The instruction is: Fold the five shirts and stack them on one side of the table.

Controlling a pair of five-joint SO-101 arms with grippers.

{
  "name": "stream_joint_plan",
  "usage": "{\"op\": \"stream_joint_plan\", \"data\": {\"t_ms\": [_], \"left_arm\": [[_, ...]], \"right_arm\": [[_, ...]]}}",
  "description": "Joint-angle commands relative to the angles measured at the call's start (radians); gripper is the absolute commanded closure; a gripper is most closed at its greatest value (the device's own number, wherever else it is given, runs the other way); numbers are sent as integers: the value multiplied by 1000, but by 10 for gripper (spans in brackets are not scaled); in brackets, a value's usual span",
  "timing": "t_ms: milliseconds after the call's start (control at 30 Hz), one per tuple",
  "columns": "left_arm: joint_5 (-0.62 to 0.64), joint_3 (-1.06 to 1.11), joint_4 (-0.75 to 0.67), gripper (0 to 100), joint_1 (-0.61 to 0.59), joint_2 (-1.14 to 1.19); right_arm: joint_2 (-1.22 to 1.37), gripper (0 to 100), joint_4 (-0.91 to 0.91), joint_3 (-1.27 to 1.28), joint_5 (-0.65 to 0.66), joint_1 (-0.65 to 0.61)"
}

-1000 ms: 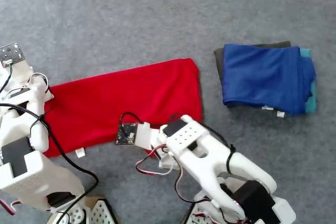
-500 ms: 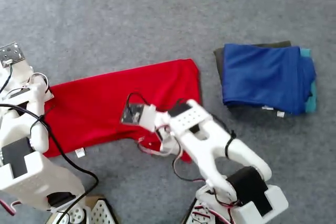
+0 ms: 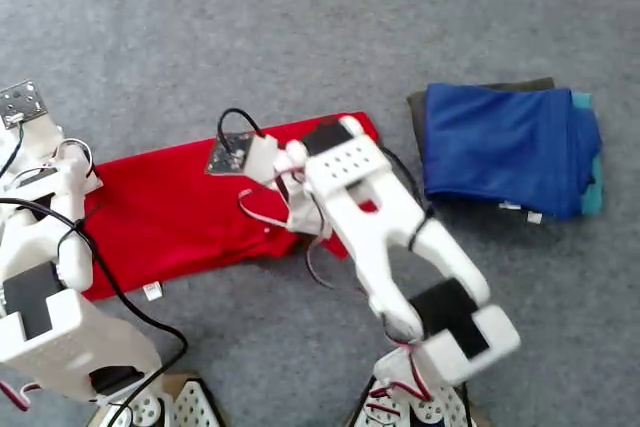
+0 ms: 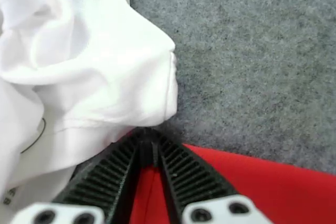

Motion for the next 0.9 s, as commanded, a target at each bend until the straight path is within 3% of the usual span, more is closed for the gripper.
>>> {"op": "stream_joint_plan", "data": {"t_ms": [0,367,533,600,700,867], "left_arm": [[-2,-56,5,971,-8,-12],[-2,-56,5,971,-8,-12],[-2,-56,5,971,-8,-12],[-2,-56,5,971,-8,-12],[-2,-54,5,971,-8,-14],[-2,-53,5,971,-8,-17]], "right_arm": [[94,984,9,-199,43,28],[424,962,37,-538,118,41],[440,696,35,-575,110,44],[440,636,38,-598,110,46],[440,673,92,-651,110,58],[440,867,265,-762,110,74]]}}
